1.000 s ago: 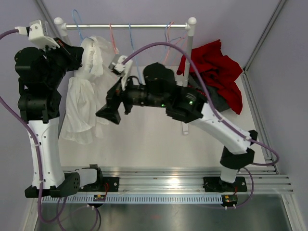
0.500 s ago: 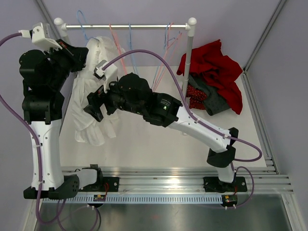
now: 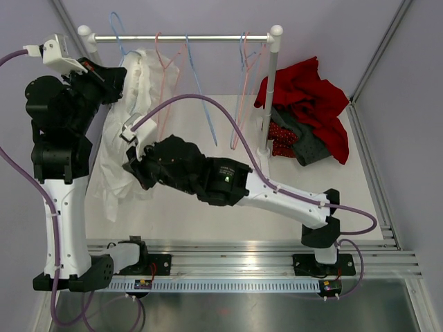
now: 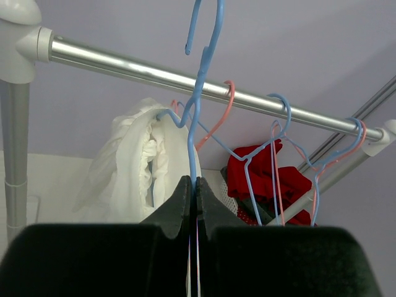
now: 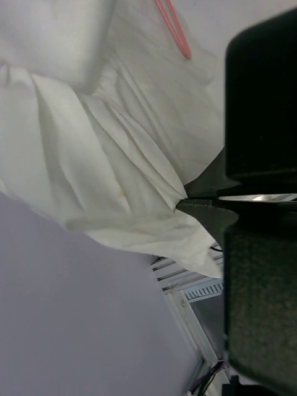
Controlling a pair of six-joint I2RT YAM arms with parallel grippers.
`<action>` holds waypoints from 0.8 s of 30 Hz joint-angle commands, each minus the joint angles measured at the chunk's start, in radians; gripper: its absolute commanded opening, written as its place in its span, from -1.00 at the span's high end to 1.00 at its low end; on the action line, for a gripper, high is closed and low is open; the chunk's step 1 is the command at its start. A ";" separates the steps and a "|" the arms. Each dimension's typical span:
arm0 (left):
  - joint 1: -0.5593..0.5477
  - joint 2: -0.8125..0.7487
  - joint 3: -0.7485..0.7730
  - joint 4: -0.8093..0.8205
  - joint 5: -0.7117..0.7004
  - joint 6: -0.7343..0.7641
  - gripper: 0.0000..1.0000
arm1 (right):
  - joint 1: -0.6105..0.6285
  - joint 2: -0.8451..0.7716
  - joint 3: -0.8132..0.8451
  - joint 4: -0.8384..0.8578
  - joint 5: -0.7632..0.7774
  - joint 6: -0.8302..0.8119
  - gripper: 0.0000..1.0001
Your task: Remove the skirt from the hanger
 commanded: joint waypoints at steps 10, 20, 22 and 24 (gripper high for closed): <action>-0.001 0.047 0.056 0.134 -0.216 0.089 1.00 | 0.362 -0.140 -0.112 -0.122 0.260 0.018 1.00; -0.024 -0.037 -0.124 0.284 -0.467 -0.066 1.00 | 0.493 0.178 0.429 -0.365 0.398 -0.080 1.00; -0.064 -0.106 -0.237 0.344 -0.483 -0.092 1.00 | 0.486 0.126 0.338 -0.261 0.447 -0.205 1.00; -0.110 -0.132 -0.300 0.344 -0.481 -0.138 1.00 | 0.471 0.087 0.263 -0.107 0.455 -0.273 1.00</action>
